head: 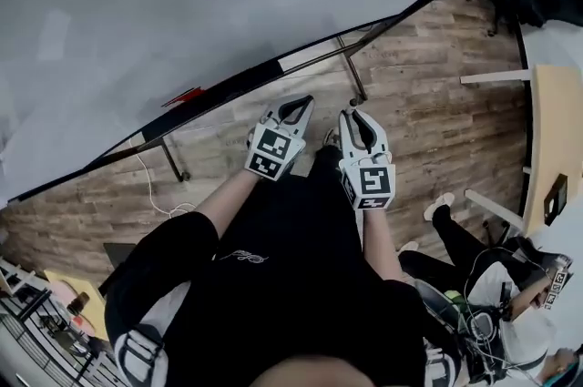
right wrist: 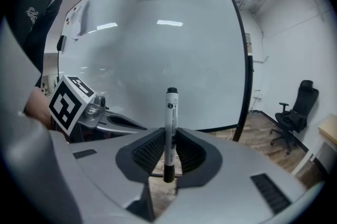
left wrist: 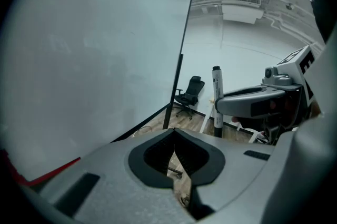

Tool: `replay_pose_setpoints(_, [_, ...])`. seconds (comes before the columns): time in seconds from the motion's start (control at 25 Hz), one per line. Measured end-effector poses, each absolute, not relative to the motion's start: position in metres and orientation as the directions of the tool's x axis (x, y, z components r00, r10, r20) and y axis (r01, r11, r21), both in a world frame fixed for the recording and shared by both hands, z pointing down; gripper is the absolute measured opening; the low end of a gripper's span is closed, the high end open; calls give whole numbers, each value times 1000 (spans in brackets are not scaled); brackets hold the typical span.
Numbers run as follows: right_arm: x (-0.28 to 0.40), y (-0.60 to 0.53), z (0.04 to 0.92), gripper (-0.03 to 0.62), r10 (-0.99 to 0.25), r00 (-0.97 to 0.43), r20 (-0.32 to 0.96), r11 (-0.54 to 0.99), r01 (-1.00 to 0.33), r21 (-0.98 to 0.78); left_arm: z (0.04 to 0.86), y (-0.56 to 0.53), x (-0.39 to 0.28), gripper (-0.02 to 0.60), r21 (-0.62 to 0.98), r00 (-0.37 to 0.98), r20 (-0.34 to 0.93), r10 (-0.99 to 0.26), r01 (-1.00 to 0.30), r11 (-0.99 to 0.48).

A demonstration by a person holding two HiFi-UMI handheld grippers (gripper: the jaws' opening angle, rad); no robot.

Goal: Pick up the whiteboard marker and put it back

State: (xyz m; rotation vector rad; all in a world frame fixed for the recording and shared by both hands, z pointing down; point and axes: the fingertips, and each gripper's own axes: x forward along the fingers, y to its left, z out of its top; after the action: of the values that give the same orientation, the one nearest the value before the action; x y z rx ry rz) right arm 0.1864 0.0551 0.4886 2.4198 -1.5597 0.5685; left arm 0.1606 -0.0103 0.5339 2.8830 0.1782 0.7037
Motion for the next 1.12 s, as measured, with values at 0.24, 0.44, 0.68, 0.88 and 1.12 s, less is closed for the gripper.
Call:
replay_pose_setpoints(0.24, [205,0,485,57,-902,94,422,-102,-995,5,533,-41,168,8,178,887,456,-67,-165,-970])
replay_pose_setpoints(0.44, [201,-36,481,58,-897,-151,416,184,-982,39,526,-64,152,7,172,828,454,-329,-444,-879])
replay_pose_setpoints(0.68, [176,-50,504,58,-822,-366,437,416,-909,23,531,-65,102,6,135,671,483,-562,-691,-710])
replay_pose_setpoints(0.88, [154,-51,519,58,-769,-409,491,510,-856,87,539,-53,48,7,126,554,520,-650,-802,-584])
replay_pose_setpoints(1.12, [122,-71,520,58,-747,-363,557,577,-771,271,543,-66,4,7,150,518,504,-691,-841,-520])
